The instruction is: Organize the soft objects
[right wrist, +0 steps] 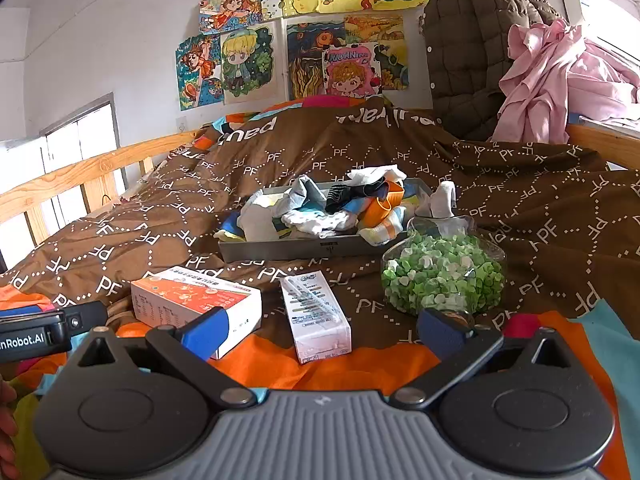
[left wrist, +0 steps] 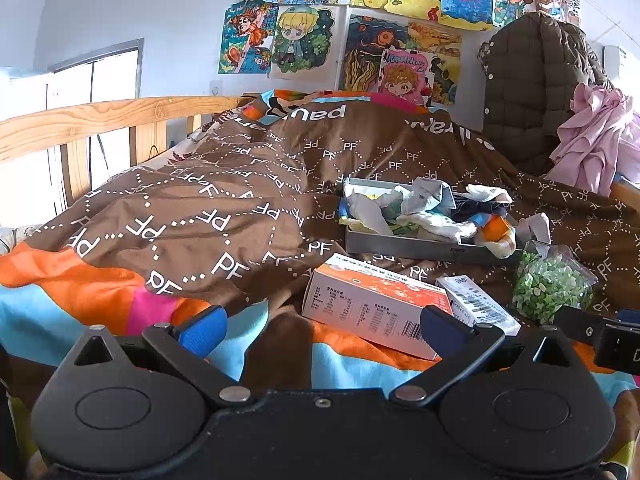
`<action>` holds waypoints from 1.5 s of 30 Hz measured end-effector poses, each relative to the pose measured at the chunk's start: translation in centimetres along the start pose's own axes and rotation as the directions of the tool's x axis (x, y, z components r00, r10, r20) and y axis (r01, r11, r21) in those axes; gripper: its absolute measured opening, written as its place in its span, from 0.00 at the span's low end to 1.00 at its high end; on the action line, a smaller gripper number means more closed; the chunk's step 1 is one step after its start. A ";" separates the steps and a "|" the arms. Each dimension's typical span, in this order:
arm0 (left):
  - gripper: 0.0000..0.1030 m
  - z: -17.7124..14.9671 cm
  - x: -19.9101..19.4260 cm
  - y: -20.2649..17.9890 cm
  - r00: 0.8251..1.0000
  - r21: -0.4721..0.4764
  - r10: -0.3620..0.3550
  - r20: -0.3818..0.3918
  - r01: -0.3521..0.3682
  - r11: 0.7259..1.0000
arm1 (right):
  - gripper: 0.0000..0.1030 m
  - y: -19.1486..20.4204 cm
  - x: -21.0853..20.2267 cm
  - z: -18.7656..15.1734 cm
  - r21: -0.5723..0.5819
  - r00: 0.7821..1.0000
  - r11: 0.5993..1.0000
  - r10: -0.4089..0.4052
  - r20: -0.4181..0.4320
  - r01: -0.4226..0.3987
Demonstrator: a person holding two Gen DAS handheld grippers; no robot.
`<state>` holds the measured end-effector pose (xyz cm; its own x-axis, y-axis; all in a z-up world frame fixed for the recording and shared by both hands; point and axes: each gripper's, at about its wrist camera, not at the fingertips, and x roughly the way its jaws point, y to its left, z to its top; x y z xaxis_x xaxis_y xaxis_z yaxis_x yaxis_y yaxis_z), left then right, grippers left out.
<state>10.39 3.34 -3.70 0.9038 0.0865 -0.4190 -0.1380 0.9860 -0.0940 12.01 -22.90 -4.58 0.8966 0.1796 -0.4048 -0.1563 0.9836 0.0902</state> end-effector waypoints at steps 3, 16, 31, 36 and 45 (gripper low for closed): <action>0.99 -0.1 0.0 0.1 1.000 -0.003 -0.003 0.001 0.003 1.000 | 1.00 0.0 0.0 0.0 0.001 1.000 1.000 0.000 0.000 0.000; 0.99 -0.1 0.0 0.1 1.000 0.001 0.001 -0.001 -0.001 1.000 | 1.00 0.6 0.1 -0.1 0.005 1.000 1.000 0.008 -0.009 -0.008; 0.99 -0.2 0.1 0.1 1.000 0.000 0.001 -0.001 -0.001 1.000 | 1.00 0.6 0.1 -0.1 0.005 1.000 1.000 0.009 -0.008 -0.009; 0.99 -0.2 0.1 0.1 1.000 0.000 0.002 -0.001 -0.002 1.000 | 1.00 0.6 0.1 -0.1 0.005 1.000 1.000 0.009 -0.008 -0.009; 0.99 -0.2 0.1 0.1 1.000 0.000 0.002 0.001 -0.002 1.000 | 1.00 0.6 0.1 -0.1 0.006 1.000 1.000 0.009 -0.009 -0.009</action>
<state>10.35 3.44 -3.94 0.9039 0.0885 -0.4185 -0.1398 0.9858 -0.0935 11.97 -22.32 -4.63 0.8915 0.1889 -0.4118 -0.1623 0.9818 0.0991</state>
